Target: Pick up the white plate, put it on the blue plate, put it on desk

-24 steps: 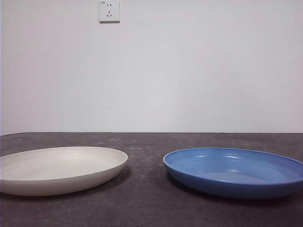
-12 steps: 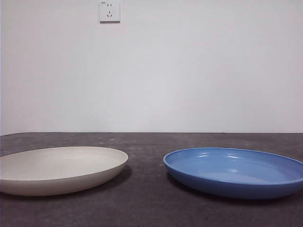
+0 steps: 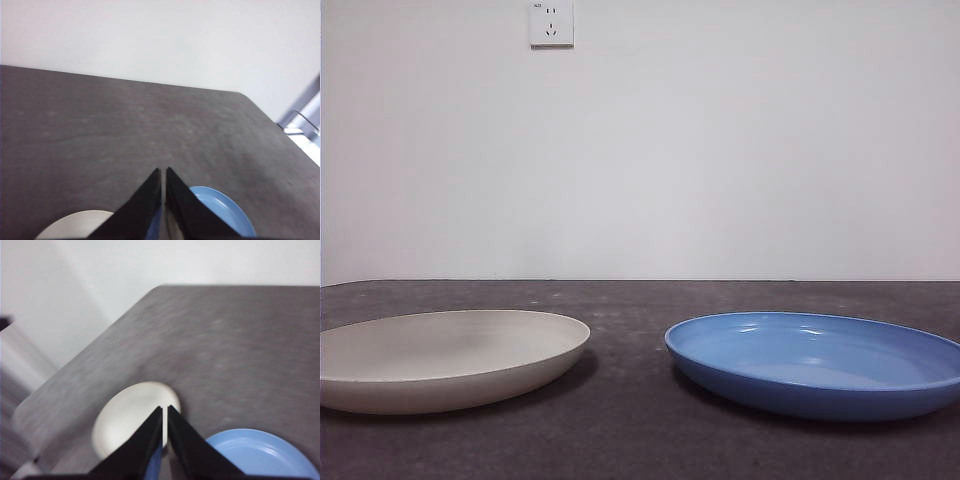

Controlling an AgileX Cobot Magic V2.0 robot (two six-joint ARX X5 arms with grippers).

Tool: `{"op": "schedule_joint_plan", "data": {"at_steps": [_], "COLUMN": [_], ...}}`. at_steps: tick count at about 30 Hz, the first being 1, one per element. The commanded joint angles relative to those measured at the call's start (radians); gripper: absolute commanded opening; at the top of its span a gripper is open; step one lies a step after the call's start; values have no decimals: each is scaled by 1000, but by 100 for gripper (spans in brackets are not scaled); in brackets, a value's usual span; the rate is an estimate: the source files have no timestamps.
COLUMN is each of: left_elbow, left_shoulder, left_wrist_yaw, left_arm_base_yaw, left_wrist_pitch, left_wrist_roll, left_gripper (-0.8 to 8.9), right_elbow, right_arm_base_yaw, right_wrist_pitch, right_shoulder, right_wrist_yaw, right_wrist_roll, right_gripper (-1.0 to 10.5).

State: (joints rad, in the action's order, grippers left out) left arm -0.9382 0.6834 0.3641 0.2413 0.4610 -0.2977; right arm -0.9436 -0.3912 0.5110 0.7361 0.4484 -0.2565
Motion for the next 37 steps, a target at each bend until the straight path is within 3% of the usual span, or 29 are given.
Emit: {"op": "schedule_joint_plan", "data": {"at_steps": [1,9,11,12,14,17,19,21,29,37], "left_elbow": [-35,-36,-36,-36,-36,-36,-36,-36,-39,-175], "left_shoulder": [27,63,63,63,63,63,63,62,62,150], "left_wrist_yaw": [24,78,78,78,78,78,78,78,83,82], "left_arm_base_yaw": [32,58,58,58,58,58,58,58,55,-27], "left_wrist_pitch": [-12,-7,-16,-18,-20,-21,-28,-35,-5,266], "left_wrist_roll": [27,27,28,28,28,28,28,18,-32,10], "left_gripper": [16,25,75,127,332,592,656,658,657,657], "right_elbow": [-28,-28,-28,-28,-28,-28,-28,-28,-28,-28], "right_arm_base_yaw": [-15,-15,-15,-15,-15,-15,-15,-15,-15,-15], "right_wrist_pitch": [-8,-8,-8,-8,-8,-8,-8,-8,-8,16], "right_shoulder": [30,47,47,47,47,47,47,47,47,39], "right_wrist_yaw": [39,46,36,26,-8,-41,-63,-77,-83,-80], "right_wrist_roll": [67,90,89,89,89,81,80,80,81,81], "right_gripper": [11,11,11,13,72,322,485,568,576,576]}}
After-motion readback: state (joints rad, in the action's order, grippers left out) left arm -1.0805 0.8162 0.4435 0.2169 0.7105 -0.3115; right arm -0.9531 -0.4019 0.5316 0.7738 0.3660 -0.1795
